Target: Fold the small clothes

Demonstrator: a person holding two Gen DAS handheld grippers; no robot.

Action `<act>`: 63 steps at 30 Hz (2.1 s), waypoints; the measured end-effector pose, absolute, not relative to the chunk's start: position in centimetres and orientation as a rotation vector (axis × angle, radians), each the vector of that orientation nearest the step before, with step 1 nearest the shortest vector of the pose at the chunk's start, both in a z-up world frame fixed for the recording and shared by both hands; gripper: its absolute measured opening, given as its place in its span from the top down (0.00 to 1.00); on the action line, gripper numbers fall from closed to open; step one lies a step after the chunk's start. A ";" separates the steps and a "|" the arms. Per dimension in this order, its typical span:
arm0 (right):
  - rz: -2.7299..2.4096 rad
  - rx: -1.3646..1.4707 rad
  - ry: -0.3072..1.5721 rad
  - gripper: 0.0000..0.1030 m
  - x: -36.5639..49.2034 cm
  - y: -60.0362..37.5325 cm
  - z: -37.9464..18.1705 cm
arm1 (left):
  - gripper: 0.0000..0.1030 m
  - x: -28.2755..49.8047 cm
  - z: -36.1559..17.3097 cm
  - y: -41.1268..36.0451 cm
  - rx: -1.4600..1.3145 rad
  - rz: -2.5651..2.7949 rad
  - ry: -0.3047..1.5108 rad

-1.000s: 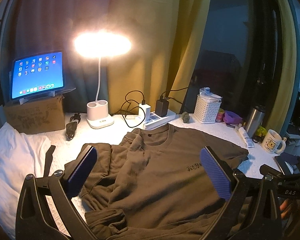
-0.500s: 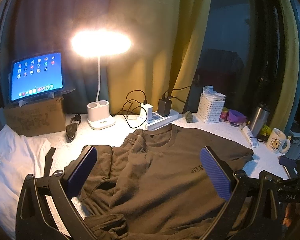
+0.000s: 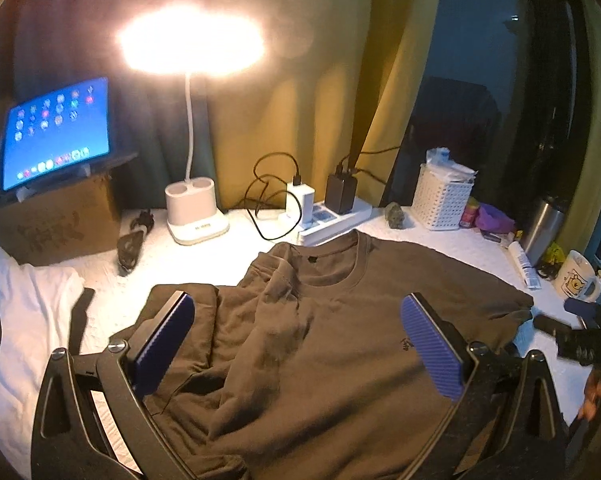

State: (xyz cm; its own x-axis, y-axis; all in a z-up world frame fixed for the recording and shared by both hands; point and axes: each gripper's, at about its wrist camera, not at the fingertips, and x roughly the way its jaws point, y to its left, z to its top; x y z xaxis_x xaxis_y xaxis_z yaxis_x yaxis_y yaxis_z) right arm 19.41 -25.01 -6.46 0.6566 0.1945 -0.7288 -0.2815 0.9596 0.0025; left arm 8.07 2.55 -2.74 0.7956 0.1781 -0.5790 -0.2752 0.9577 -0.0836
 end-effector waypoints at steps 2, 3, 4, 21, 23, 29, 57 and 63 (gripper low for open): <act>0.250 -0.090 0.829 0.22 21.2 -26.2 -7.3 | 0.01 8.9 -3.2 3.0 -0.186 0.236 0.623; 0.243 -0.083 0.844 0.22 22.5 -26.8 -7.9 | 0.01 9.2 -3.4 3.1 -0.191 0.234 0.627; 0.246 -0.077 0.849 0.22 23.3 -27.2 -8.3 | 0.01 9.6 -3.5 3.2 -0.189 0.236 0.629; 0.205 0.118 0.989 0.83 32.9 -31.5 -14.6 | 0.01 11.4 -5.1 8.2 -0.225 0.366 0.654; 0.222 0.106 0.985 0.88 32.9 -30.6 -14.5 | 0.01 11.2 -5.5 9.2 -0.239 0.371 0.664; 0.251 0.089 0.918 0.92 31.7 -29.0 -11.6 | 0.01 10.6 -6.2 11.4 -0.244 0.393 0.678; 0.507 -0.101 0.996 0.92 24.8 -10.4 -12.3 | 0.01 5.2 -6.6 17.3 -0.343 0.389 0.621; 0.536 -0.095 1.072 0.81 23.8 -9.5 -14.0 | 0.01 5.2 -6.6 17.1 -0.353 0.401 0.635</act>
State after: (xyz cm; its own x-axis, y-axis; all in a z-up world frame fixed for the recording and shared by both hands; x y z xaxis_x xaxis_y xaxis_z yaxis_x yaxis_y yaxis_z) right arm 23.75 -9.45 -13.97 0.3645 0.3709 -0.8542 -0.4613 0.8687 0.1804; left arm 5.16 17.13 -6.62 0.7337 0.2502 -0.6317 -0.4621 0.8653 -0.1939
